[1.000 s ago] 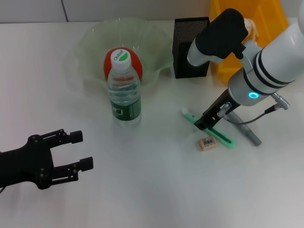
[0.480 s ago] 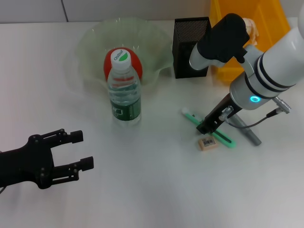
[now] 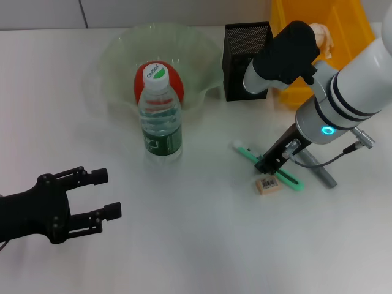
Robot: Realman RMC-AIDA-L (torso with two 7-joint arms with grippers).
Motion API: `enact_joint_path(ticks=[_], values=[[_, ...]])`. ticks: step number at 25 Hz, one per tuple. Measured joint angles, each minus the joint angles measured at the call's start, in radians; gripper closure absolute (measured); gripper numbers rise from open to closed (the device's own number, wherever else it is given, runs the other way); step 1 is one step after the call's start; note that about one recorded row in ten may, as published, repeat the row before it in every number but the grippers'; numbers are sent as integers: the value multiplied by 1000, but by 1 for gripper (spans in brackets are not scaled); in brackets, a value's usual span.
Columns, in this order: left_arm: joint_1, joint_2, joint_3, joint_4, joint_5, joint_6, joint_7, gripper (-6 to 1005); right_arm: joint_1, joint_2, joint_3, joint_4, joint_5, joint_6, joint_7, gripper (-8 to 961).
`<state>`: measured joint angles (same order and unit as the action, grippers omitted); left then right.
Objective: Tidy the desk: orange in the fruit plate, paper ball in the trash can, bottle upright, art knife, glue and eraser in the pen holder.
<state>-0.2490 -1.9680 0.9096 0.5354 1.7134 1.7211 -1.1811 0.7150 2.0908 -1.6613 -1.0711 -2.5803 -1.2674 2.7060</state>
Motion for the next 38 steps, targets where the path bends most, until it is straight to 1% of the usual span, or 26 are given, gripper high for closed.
enact_joint_path(ticks=[1,6,12,14,15,16,17,20,22,25,26,27,28,31,35,36,37,38], values=[[0,0,0,0,0,0,0,215,0,0,0,2,0,-1,0,619],[5,0,0,0,0,0,0,215,-2,0,0,-3,2,2,0,728],[5,0,0,0,0,0,0,215,-11,0,9,-24,3,3,-4,792],[6,0,0,0,0,0,0,215,-25,0,17,-52,4,1,-6,792],[7,0,0,0,0,0,0,215,-35,-1,30,-74,5,-1,-8,791],[7,0,0,0,0,1,0,215,-59,-1,72,-124,20,-1,-23,791],[8,0,0,0,0,2,0,215,-59,-1,72,-124,20,-1,-23,791],[9,0,0,0,0,5,0,215,-113,-1,188,-198,152,40,-119,786],[8,0,0,0,0,5,0,215,-163,-3,281,-214,344,109,-265,781],[7,-1,0,0,0,5,0,215,-210,-9,346,-151,691,221,-528,774],[7,-1,0,0,0,5,0,215,-216,-9,358,-52,935,290,-756,771],[7,-1,0,0,0,4,0,215,-216,-9,358,-52,935,290,-756,769],[6,-2,0,0,0,3,0,215,-211,-8,356,9,1055,318,-866,766],[2,-6,0,0,0,0,0,215,-167,-2,329,194,1360,408,-1198,759],[-1,-10,0,0,-1,-4,0,215,-61,0,314,477,1710,452,-1529,749],[-2,-11,0,0,-1,-6,1,215,-23,0,316,583,1853,456,-1658,747],[-2,-12,0,0,-1,-8,1,215,-23,0,316,583,1853,456,-1658,744],[-4,-13,0,0,-2,-10,2,215,-7,0,314,626,1914,457,-1711,742]])
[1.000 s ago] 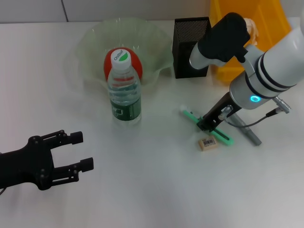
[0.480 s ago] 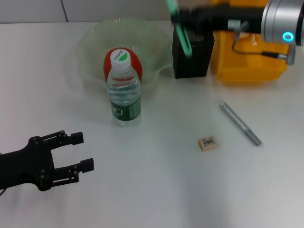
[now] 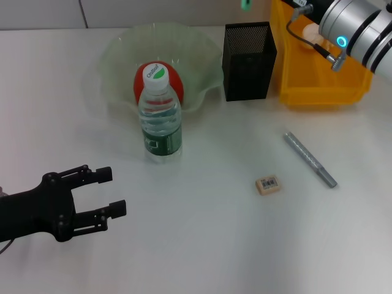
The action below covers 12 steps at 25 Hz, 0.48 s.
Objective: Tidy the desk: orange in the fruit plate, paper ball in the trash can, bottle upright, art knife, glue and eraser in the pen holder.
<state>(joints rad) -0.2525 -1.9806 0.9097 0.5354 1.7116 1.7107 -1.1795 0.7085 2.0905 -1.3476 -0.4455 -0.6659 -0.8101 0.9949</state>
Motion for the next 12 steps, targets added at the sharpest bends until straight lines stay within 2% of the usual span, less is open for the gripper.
enact_joint_path(ticks=[4,12], values=[[-2,0,0,0,-3,-7,1,215,38,2,-12,72,74,40,-71,732],[-9,0,-11,0,-4,-7,1,215,33,2,-39,91,80,71,-82,712]])
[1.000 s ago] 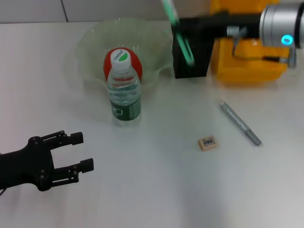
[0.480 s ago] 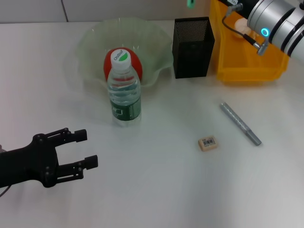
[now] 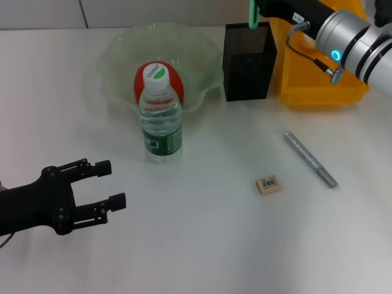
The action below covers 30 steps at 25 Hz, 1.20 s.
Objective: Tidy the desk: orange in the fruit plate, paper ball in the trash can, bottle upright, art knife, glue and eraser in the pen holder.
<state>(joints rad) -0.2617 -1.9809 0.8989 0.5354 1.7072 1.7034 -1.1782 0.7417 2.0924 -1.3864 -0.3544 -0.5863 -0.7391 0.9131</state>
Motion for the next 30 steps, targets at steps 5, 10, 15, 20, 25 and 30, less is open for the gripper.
enact_joint_path(ticks=[5,10,15,20,25,30], values=[[-8,0,-11,1,0,0,0,215,2,0,-5,12,2,-1,-5,700],[-15,-1,-14,0,1,-2,0,215,11,0,-25,15,3,9,-5,688],[-19,-1,-15,0,0,-10,-1,215,10,0,-20,16,4,28,-3,675],[-24,-1,-15,0,-1,-15,-1,215,7,0,-25,16,27,23,-2,663],[-25,-1,-15,0,-1,-17,0,215,5,0,-25,13,32,22,-1,528],[-25,-1,-17,0,-1,-23,0,215,2,-1,-25,9,31,1,24,441]])
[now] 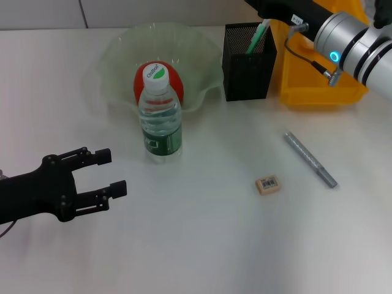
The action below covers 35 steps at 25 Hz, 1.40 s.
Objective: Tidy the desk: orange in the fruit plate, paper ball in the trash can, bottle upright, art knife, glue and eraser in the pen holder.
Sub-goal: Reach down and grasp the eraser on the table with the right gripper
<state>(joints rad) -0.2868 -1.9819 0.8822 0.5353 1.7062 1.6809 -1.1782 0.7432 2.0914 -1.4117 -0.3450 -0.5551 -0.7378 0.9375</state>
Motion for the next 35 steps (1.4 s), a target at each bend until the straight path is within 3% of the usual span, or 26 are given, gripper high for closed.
enact_joint_path(ticks=[4,7,9,11,14,17,19,22,26,32,35], values=[[0,5,-5,2,0,5,-5,215,-17,-19,-44,-64,-120,-19,145,439],[3,10,-14,6,1,23,-12,215,-75,-49,-75,-231,-389,-29,405,439],[5,14,-18,6,2,34,-12,215,-116,-63,-61,-380,-665,-70,630,439],[9,15,-22,6,3,38,-12,215,-142,-67,-4,-532,-973,-182,845,439],[12,17,-22,6,3,44,-12,215,-135,-58,124,-734,-1398,-471,1102,439],[12,20,-22,5,5,48,-14,215,-75,-45,212,-865,-1645,-745,1204,438],[13,20,-22,5,6,55,-14,215,-28,-42,223,-909,-1759,-886,1229,438],[13,20,-21,5,7,62,-15,215,35,-35,216,-912,-1903,-988,1253,438],[14,19,-15,0,7,66,-15,215,76,-11,150,-865,-2006,-994,1262,438],[16,19,-14,0,7,67,-22,215,71,-3,-31,-849,-2010,-962,1305,326],[16,19,-14,0,7,67,-22,215,67,-3,-89,-823,-2011,-925,1307,324]])
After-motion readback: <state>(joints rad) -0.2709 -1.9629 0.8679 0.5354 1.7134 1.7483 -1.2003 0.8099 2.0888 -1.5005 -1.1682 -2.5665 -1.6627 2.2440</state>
